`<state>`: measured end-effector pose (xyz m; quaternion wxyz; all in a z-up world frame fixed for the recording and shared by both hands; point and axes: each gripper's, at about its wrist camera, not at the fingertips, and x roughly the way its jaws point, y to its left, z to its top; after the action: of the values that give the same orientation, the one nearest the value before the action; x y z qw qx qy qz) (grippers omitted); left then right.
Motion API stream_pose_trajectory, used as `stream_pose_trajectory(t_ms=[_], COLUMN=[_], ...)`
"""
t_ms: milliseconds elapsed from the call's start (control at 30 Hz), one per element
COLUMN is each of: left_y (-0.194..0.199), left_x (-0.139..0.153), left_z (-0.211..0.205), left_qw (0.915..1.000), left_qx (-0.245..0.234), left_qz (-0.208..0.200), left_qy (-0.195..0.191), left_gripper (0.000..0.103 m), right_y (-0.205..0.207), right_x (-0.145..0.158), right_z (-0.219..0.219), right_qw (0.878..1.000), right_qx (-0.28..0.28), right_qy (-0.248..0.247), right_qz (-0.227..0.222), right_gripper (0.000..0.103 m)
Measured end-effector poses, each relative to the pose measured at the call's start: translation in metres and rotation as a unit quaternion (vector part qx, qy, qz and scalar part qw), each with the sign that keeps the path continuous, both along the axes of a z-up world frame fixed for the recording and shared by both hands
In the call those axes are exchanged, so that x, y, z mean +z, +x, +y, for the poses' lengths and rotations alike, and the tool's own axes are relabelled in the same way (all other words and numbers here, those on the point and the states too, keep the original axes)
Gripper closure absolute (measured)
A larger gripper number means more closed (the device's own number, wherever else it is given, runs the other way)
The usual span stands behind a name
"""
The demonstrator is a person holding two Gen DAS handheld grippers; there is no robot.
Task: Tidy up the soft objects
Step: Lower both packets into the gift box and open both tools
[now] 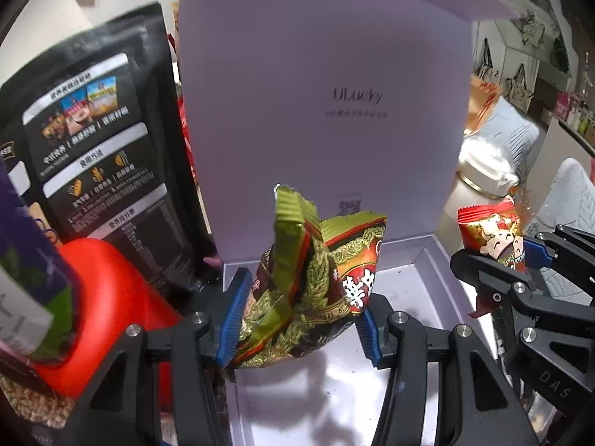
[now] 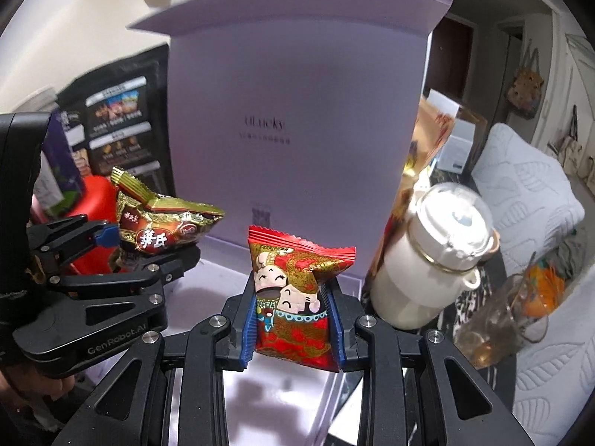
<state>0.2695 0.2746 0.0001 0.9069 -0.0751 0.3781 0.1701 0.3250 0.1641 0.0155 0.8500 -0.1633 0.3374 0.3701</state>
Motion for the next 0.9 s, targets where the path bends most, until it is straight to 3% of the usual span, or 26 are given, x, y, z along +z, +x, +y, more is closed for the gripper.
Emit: stream_pose_trajectory(t_ms=[467,600,900], left_y=[0.023,0.023,0.010], left_x=[-0.013,-0.006,0.019], left_z=[-0.001,-0.004,-0.012], left_qw=[0.9992,0.9991,0.9991], left_qx=[0.001,0.006,0.007], left_qz=[0.034,0.031,0.017], left_qy=[0.018,0.029,0.038], left_gripper=[0.051,0.050,0.050], right_y=[0.016,0.015,0.008], right_x=[-0.018,-0.019,-0.006], right_z=[0.014,0.014,0.005], right_qw=[1.000,1.000,0.999], right_qx=[-0.010,-0.013,-0.026], right_qy=[-0.023,-0.025,-0.028], right_qz=[0.008,0.008,-0.014], right_gripper=[0.069,0.054,0.053])
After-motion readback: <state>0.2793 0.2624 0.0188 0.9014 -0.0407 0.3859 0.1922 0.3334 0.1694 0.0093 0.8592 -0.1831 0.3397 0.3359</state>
